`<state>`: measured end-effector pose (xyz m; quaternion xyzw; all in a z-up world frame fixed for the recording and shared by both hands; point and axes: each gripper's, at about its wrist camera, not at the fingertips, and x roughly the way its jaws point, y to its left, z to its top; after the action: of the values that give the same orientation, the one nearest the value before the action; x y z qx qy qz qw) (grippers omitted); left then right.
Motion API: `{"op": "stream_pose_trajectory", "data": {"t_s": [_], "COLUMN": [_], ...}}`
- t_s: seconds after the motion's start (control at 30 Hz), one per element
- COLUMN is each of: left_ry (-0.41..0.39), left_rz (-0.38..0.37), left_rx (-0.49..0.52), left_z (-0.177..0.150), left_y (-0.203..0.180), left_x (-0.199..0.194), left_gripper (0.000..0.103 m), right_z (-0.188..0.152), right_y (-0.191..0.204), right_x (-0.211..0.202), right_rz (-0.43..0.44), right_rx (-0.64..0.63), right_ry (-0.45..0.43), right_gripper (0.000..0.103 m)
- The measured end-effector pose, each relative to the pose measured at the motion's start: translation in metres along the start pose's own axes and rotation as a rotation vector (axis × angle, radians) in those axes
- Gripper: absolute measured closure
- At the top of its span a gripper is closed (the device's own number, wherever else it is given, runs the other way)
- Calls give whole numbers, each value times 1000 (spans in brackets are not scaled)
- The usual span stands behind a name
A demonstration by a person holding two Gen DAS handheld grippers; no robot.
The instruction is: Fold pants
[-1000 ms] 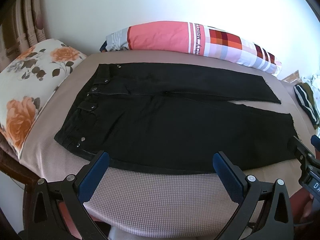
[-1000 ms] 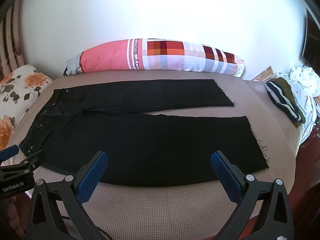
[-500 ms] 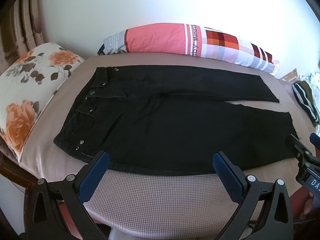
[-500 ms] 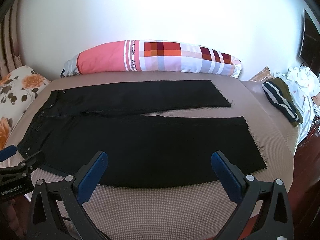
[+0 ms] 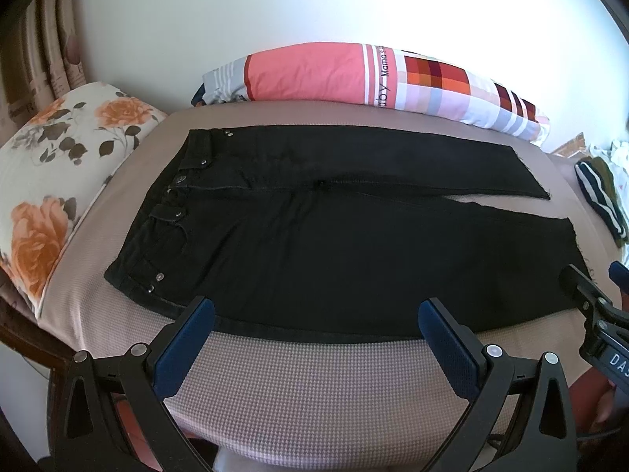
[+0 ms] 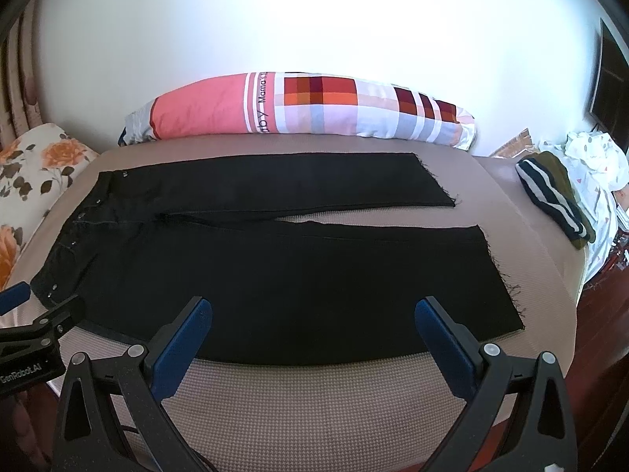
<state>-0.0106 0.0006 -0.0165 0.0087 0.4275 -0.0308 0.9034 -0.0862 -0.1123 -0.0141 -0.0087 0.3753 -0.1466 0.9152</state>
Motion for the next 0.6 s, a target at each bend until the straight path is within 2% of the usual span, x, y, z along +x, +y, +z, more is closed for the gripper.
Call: {"op": "stream_pose_trajectory", "data": {"t_s": [0.6], "left_ry": [0], "left_rz": [4], "left_rx": [-2], "left_z": [1], "left_y": [-1], "left_x": [0], "left_gripper": [0], "right_z": [4], "right_y": [-1], "right_x": [1], "right_rz": [6], "right_rx": [-3], "right_ry": [2], "right_gripper": [0]}}
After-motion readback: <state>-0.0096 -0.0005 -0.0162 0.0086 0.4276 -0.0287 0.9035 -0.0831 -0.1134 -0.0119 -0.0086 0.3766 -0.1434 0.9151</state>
